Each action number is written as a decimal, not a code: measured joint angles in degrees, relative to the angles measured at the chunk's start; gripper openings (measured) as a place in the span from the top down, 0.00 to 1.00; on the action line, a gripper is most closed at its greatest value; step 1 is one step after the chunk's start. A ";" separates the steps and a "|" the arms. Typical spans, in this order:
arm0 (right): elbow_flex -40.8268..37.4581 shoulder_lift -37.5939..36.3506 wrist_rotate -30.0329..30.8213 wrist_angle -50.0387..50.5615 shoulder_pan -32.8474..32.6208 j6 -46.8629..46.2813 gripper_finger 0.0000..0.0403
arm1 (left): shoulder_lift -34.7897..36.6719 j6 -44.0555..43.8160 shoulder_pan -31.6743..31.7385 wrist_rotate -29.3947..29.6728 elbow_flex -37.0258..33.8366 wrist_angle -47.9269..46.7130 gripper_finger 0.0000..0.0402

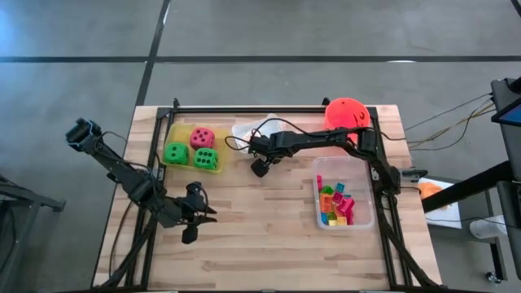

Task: Pick & Place Toys
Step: Put the light blue game piece into the transparent bin

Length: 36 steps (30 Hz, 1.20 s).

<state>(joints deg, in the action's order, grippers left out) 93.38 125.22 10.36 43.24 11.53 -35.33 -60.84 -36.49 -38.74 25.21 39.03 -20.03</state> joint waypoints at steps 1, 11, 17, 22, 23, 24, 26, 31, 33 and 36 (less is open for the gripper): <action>-0.16 -0.01 0.04 -0.29 0.00 0.02 0.18 | 0.00 0.00 0.00 0.00 0.00 -0.01 0.75; -1.47 0.11 -0.74 -0.85 -0.01 -0.90 0.18 | 0.00 -0.13 0.00 -0.02 0.00 0.02 0.75; -1.48 0.10 -0.49 -0.89 0.00 -1.00 0.26 | 0.00 -0.63 0.00 -0.02 0.00 0.00 0.75; -1.50 0.12 -0.32 -1.03 0.00 -1.29 0.47 | 0.00 -0.63 0.00 -0.02 0.00 0.00 0.75; -1.50 0.12 -0.31 -0.96 0.00 -1.55 0.51 | 0.00 -0.63 0.00 -0.02 0.00 0.00 0.75; -1.50 0.12 -0.30 -0.90 0.00 -1.91 0.55 | 0.00 -0.63 0.00 -0.02 0.00 0.00 0.75; -1.53 0.12 -0.31 -0.76 0.00 -2.10 0.63 | 0.00 -0.63 0.00 -0.02 0.00 -0.03 0.75; -1.53 0.12 -0.31 -0.61 -0.02 -2.01 0.68 | 0.00 -0.63 0.00 -0.02 0.00 -0.02 0.75; -1.53 0.10 -0.31 -0.28 -0.02 -2.01 0.68 | 0.00 -0.63 0.00 -0.03 0.00 -0.02 0.75; -1.34 0.04 -0.30 0.89 -0.16 -2.17 0.68 | 0.00 -0.63 0.00 -0.03 0.00 -0.02 0.75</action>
<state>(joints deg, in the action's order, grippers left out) 92.04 125.25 10.06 44.13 11.37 -37.50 -60.84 -37.12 -38.74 25.18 39.03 -20.05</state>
